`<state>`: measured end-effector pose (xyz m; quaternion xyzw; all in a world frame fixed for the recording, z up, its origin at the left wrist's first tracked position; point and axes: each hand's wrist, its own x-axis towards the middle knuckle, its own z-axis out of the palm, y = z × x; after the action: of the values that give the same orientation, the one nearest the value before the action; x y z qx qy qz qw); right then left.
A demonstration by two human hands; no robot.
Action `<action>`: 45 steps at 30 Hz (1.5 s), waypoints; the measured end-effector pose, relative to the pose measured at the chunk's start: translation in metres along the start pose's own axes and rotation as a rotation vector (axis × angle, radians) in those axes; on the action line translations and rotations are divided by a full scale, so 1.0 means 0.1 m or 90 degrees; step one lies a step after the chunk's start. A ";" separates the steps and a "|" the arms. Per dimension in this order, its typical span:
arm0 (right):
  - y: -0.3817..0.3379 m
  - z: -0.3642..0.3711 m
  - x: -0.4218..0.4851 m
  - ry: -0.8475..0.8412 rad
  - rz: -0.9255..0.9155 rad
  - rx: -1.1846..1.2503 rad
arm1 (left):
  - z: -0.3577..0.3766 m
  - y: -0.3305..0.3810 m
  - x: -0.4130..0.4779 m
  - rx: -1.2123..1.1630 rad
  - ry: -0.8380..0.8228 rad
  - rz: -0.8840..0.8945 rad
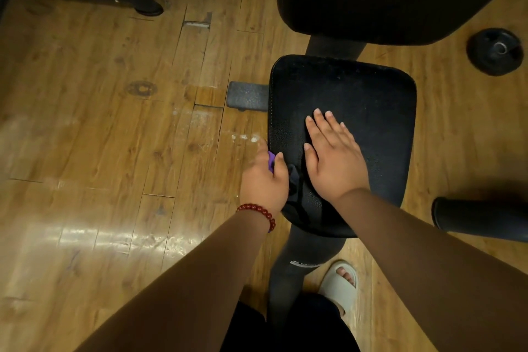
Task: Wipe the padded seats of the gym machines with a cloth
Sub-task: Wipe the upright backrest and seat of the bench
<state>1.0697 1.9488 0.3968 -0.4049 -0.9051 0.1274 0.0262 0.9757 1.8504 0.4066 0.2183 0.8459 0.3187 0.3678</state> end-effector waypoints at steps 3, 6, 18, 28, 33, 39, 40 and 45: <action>-0.02 -0.03 -0.01 -0.008 0.003 0.002 | -0.02 -0.07 -0.08 0.020 -0.012 -0.001; -0.05 -0.06 -0.02 -0.024 0.013 0.008 | -0.01 -0.14 -0.26 0.032 -0.041 -0.016; -0.20 -0.24 -0.36 -0.141 0.041 0.019 | -0.25 0.00 -0.37 0.115 -0.101 -0.002; -0.28 -0.31 -0.79 -0.197 0.064 -0.014 | -0.43 -0.10 -0.47 0.276 -0.181 0.141; -0.46 -0.49 -1.04 -0.254 0.093 -0.029 | -0.71 -0.07 -0.66 0.449 -0.190 0.221; -0.62 -0.86 -1.14 -0.269 0.007 -0.028 | -0.97 0.10 -0.93 0.513 -0.156 0.234; -0.63 -0.93 -1.13 -0.271 -0.017 -0.030 | -0.99 0.13 -0.98 0.513 -0.146 0.227; -0.69 -1.28 -1.12 -0.290 -0.153 -0.069 | -1.05 0.25 -1.35 0.502 -0.085 0.150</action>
<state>1.1143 1.8483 0.5440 -0.2564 -0.9347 0.1624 -0.1851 0.9842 1.7467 0.5446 0.4580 0.8465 -0.0047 0.2712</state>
